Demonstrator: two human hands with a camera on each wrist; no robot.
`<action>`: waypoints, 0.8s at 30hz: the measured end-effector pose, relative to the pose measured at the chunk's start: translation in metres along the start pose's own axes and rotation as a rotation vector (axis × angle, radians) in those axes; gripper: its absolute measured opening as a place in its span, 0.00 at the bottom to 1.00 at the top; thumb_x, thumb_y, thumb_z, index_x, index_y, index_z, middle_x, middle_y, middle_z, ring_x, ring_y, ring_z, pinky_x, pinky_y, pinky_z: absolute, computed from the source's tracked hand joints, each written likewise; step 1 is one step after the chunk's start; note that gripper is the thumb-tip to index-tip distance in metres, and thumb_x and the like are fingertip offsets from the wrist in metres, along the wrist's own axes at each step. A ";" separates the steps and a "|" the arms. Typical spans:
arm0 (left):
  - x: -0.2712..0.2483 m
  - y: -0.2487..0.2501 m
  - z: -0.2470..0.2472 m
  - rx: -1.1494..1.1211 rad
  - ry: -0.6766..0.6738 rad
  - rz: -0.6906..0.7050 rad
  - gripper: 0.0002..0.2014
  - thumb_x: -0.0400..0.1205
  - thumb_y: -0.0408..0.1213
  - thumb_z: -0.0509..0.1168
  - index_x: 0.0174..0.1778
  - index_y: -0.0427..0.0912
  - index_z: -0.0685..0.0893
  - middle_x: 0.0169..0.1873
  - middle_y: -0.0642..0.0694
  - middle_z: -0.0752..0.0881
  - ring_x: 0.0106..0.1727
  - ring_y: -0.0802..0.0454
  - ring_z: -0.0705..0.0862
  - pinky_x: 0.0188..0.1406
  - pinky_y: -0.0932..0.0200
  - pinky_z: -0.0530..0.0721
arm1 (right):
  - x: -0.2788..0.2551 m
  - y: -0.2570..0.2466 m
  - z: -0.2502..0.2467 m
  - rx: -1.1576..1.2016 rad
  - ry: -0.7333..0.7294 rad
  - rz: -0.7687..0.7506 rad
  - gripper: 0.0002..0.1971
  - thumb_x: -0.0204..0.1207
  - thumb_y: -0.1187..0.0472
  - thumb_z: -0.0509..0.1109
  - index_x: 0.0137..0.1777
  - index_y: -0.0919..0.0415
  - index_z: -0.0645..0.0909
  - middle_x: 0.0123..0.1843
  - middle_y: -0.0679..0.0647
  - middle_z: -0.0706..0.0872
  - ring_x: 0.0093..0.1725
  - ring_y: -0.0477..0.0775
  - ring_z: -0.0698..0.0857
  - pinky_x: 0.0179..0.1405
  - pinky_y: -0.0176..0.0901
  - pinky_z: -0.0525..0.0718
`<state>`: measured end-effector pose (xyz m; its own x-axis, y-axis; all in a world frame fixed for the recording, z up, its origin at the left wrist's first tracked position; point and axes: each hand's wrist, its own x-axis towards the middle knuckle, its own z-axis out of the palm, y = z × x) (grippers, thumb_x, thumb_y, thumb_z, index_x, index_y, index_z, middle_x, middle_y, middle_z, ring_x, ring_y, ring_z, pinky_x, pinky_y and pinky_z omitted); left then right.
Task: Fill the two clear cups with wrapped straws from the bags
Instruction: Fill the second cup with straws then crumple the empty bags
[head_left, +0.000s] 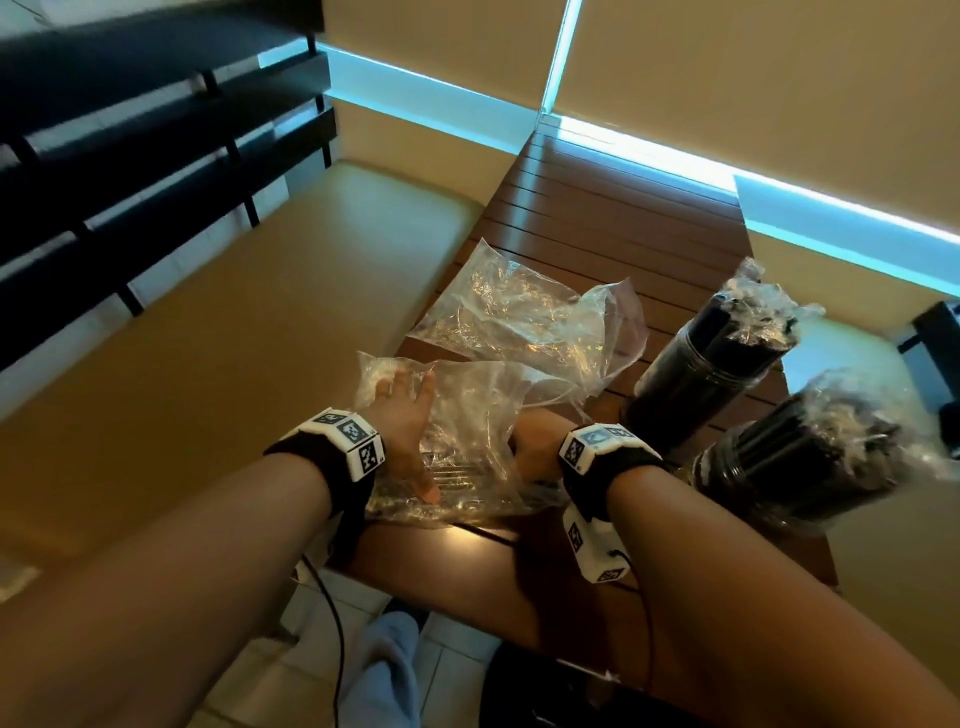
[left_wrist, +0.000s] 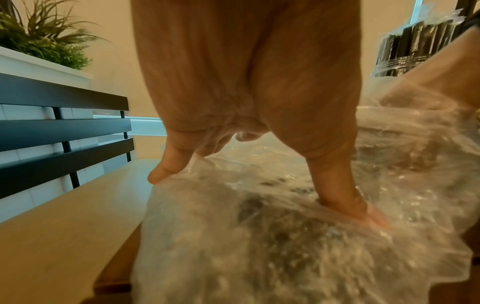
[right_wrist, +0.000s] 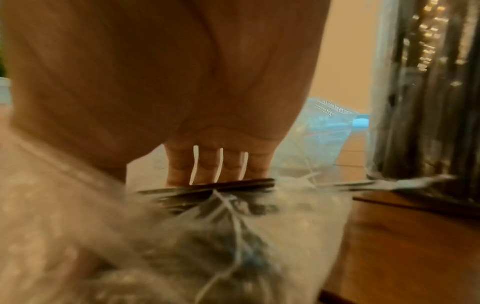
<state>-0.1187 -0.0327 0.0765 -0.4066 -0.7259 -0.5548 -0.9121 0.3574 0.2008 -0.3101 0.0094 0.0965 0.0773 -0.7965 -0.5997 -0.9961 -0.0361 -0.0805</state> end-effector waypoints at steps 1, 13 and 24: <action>0.000 0.000 0.000 0.004 -0.002 0.005 0.79 0.56 0.59 0.85 0.82 0.48 0.25 0.83 0.39 0.28 0.84 0.32 0.34 0.82 0.32 0.52 | -0.002 -0.003 0.000 -0.022 -0.016 0.002 0.13 0.71 0.68 0.68 0.27 0.57 0.75 0.31 0.51 0.79 0.35 0.55 0.79 0.41 0.45 0.82; -0.003 -0.003 0.005 0.027 0.009 0.083 0.78 0.60 0.61 0.82 0.81 0.46 0.22 0.82 0.42 0.25 0.84 0.39 0.30 0.83 0.32 0.50 | -0.019 -0.019 0.017 0.024 0.085 -0.146 0.05 0.72 0.59 0.71 0.47 0.53 0.84 0.45 0.54 0.84 0.45 0.58 0.82 0.44 0.44 0.77; 0.003 -0.011 0.007 0.042 0.004 0.084 0.79 0.55 0.66 0.81 0.79 0.51 0.21 0.83 0.45 0.27 0.85 0.40 0.33 0.81 0.27 0.55 | -0.029 -0.014 0.017 -0.050 0.176 -0.197 0.10 0.70 0.56 0.71 0.50 0.56 0.85 0.48 0.54 0.87 0.48 0.59 0.85 0.50 0.51 0.85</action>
<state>-0.1096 -0.0343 0.0668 -0.4817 -0.6948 -0.5341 -0.8718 0.4415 0.2119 -0.2981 0.0431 0.1017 0.2653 -0.8638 -0.4284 -0.9639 -0.2268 -0.1396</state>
